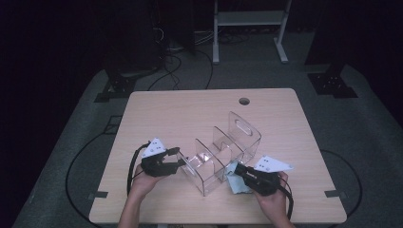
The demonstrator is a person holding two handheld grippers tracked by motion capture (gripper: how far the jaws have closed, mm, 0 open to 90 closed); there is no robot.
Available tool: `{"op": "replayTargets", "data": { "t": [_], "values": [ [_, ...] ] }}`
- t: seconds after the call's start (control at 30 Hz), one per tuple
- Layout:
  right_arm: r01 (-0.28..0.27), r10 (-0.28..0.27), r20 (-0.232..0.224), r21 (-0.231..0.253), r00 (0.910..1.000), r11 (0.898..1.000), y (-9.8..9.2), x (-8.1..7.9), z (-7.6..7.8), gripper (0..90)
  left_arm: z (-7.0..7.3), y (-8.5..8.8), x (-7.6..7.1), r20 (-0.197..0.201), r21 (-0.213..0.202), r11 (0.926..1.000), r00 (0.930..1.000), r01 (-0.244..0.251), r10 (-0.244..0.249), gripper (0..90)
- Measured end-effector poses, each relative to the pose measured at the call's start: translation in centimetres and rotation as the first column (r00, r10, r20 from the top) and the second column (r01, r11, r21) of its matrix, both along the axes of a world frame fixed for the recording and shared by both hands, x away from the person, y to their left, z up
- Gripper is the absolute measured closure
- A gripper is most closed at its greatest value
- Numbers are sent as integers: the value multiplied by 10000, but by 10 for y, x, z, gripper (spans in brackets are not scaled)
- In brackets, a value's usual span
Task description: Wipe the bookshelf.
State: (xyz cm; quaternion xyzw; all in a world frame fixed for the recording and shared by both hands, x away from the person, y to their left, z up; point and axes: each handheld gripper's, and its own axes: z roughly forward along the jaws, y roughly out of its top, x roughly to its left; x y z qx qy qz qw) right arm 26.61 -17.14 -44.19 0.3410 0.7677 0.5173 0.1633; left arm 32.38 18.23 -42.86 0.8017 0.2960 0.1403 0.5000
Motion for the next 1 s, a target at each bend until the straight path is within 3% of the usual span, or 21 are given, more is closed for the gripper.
{"op": "replayTargets", "data": {
  "t": [0.17,0.37,0.43,0.53,0.73,0.8,0.9,1.0],
  "values": [
    [-790,794,163,-225,9967,9966,23,-13,3,825,0,0,0,-42,-6,10000,10000,-53,53,446],
    [-536,543,384,-198,9978,9984,16,-11,6,824,0,-1,0,-15,12,10000,10000,-35,35,446],
    [-616,622,414,-140,9972,9980,20,-14,7,825,0,-1,0,-28,3,10000,10000,-52,52,446],
    [-1255,1259,306,-155,9916,9920,35,-22,8,825,0,-1,0,-17,31,10000,10000,-46,46,446],
    [-1107,1108,308,-21,9934,9938,35,-22,10,825,0,-1,0,-19,35,10000,10000,-47,47,446],
    [-1379,1377,190,97,9903,9904,41,-25,10,825,0,-1,0,-14,40,10000,10000,-54,54,446],
    [-1880,1886,281,-220,9816,9819,54,-32,9,825,0,0,0,-24,40,10000,10000,-63,63,446],
    [-1764,1768,332,-145,9837,9842,50,-29,11,825,0,0,0,-23,39,10000,10000,-56,56,446]
  ]
}}
